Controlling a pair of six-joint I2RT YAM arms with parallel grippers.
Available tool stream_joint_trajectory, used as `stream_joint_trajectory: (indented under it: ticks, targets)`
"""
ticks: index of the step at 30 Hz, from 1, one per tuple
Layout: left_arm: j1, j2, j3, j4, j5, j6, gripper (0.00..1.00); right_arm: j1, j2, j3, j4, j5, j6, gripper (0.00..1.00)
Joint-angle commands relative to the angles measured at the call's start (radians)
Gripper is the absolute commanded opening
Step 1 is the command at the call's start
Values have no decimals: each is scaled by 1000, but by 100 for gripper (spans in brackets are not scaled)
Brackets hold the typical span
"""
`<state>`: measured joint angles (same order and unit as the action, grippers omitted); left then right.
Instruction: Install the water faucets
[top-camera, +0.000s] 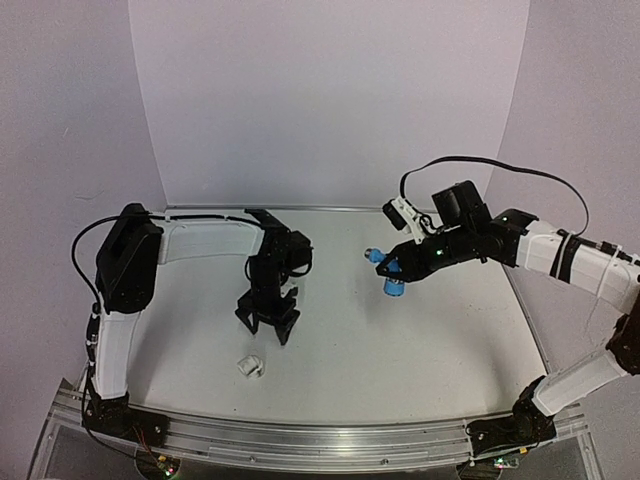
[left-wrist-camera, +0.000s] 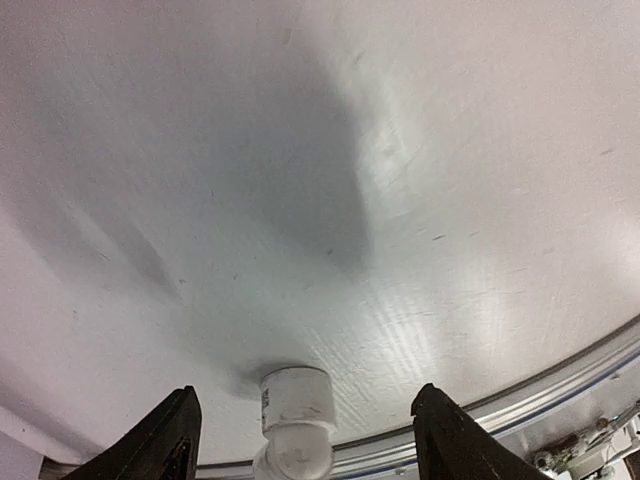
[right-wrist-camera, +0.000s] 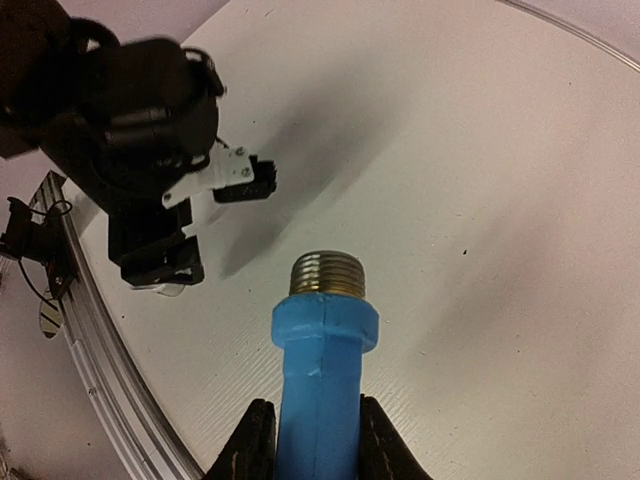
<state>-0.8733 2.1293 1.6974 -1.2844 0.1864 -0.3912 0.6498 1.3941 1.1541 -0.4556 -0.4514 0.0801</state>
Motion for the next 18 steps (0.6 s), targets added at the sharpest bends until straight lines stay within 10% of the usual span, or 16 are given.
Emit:
stream_joint_trajectory:
  ticks: [1, 8, 18]
  targets:
    - [16, -231, 106, 145, 65, 16, 76, 7, -40, -22, 65, -212, -149, 0]
    - [29, -656, -380, 1160, 516, -103, 84, 55, -31, 32, 75, -599, -366, 0]
    - [0, -543, -352, 1231, 722, -175, 85, 107, 54, 128, 112, -577, -340, 0]
